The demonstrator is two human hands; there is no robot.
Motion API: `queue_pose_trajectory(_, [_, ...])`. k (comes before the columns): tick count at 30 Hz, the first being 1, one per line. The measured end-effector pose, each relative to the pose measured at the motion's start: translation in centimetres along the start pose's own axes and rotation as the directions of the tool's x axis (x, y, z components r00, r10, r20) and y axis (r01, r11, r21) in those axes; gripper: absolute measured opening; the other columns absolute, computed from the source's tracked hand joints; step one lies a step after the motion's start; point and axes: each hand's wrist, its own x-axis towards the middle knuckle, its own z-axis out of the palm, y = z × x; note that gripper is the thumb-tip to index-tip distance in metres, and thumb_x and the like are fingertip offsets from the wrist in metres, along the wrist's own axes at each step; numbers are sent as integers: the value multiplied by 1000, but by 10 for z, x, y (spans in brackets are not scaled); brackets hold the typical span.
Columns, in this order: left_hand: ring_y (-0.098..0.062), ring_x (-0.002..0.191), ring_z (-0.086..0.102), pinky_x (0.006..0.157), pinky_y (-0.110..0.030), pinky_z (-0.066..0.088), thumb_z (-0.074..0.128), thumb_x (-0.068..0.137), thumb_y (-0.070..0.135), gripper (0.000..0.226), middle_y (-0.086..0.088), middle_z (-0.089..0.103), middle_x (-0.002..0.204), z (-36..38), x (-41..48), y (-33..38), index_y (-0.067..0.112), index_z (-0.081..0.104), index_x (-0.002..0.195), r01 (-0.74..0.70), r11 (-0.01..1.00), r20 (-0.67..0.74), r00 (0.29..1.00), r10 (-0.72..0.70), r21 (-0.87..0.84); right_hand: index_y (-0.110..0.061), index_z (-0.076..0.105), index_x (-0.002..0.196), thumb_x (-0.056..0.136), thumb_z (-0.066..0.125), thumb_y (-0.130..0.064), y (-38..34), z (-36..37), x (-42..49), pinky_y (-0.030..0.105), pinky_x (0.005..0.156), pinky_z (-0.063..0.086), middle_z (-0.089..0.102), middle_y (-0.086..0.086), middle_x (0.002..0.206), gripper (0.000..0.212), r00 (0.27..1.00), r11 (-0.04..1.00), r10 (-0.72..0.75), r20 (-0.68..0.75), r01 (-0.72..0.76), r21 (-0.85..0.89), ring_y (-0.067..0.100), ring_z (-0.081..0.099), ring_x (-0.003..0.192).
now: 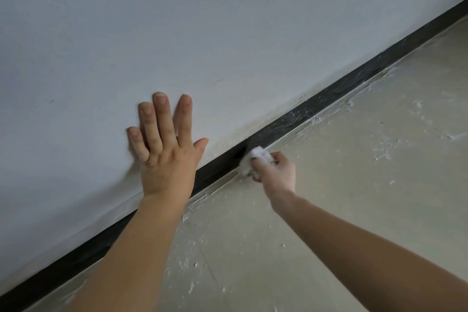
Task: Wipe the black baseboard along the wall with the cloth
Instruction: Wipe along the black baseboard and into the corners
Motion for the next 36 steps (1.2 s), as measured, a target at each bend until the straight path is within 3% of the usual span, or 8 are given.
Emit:
queue_pose_trajectory(5, [-33, 139, -31, 113, -46, -18, 46, 92, 61, 99, -20, -34, 149, -1, 0, 1, 11, -13, 152, -1, 1000, -4, 1000, 1, -10, -11, 55, 75, 80, 67, -10, -1, 18, -5, 17, 49, 39, 56, -5, 63, 13, 995, 994, -101, 14, 102, -28, 6, 47, 55])
queue_pose_trajectory(9, [-33, 139, -33, 112, -46, -19, 48, 91, 61, 99, -19, -35, 149, 0, 0, 1, 12, -13, 152, 2, 1000, 7, 1000, -2, -21, -13, 56, 78, 79, 69, -9, -15, 1, 20, 27, 60, 51, 62, -5, 71, 13, 990, 992, -122, -77, 118, -51, 6, 56, 63])
queue_pose_trajectory(15, [-33, 139, -31, 112, -46, -19, 48, 90, 62, 100, -20, -34, 150, 0, 0, 1, 11, -11, 153, -4, 1000, 0, 1000, 4, -8, -10, 53, 82, 80, 64, -6, -29, -22, 41, 31, 57, 54, 57, -2, 67, 11, 967, 996, -88, -239, 90, -5, 13, 55, 59])
queue_pose_trajectory(18, [-32, 138, -33, 111, -46, -20, 49, 91, 60, 99, -19, -36, 149, 0, 1, 0, 12, -13, 152, -2, 1000, 8, 1000, 2, -26, -9, 56, 82, 81, 66, -5, -17, -19, 12, 23, 53, 53, 58, -2, 67, 11, 988, 991, -127, -87, 123, -46, 12, 54, 58])
queue_pose_trajectory(21, [-31, 137, -36, 110, -45, -23, 47, 92, 58, 97, -17, -39, 148, -3, 1, 1, 13, -15, 152, 10, 998, 34, 999, -8, -60, -13, 53, 73, 79, 69, -9, -4, -5, -16, 15, 45, 40, 54, -5, 61, 18, 973, 968, -216, 82, 225, -114, 2, 46, 51])
queue_pose_trajectory(27, [-30, 137, -36, 111, -44, -22, 48, 91, 57, 97, -17, -38, 148, -3, 0, 1, 13, -13, 152, 11, 999, 38, 999, -9, -52, -9, 53, 74, 82, 71, -15, -22, 3, -7, 11, 44, 35, 52, -11, 60, 21, 935, 925, -328, 137, 348, -155, 0, 44, 49])
queue_pose_trajectory(32, [-31, 138, -35, 111, -44, -21, 51, 90, 57, 99, -17, -37, 149, -3, -1, 1, 13, -12, 153, 6, 998, 30, 1000, -4, -56, -3, 58, 82, 80, 72, -16, -34, -20, 21, 22, 52, 39, 56, -1, 67, 19, 929, 889, -365, 63, 368, -274, 9, 45, 58])
queue_pose_trajectory(36, [-30, 138, -35, 111, -44, -22, 53, 89, 56, 101, -17, -38, 148, -4, 0, 1, 13, -12, 152, 17, 998, 29, 999, -15, -59, -11, 53, 76, 83, 66, -10, -42, -31, 36, 10, 43, 33, 51, -5, 63, 15, 941, 914, -325, -99, 286, -287, 6, 41, 54])
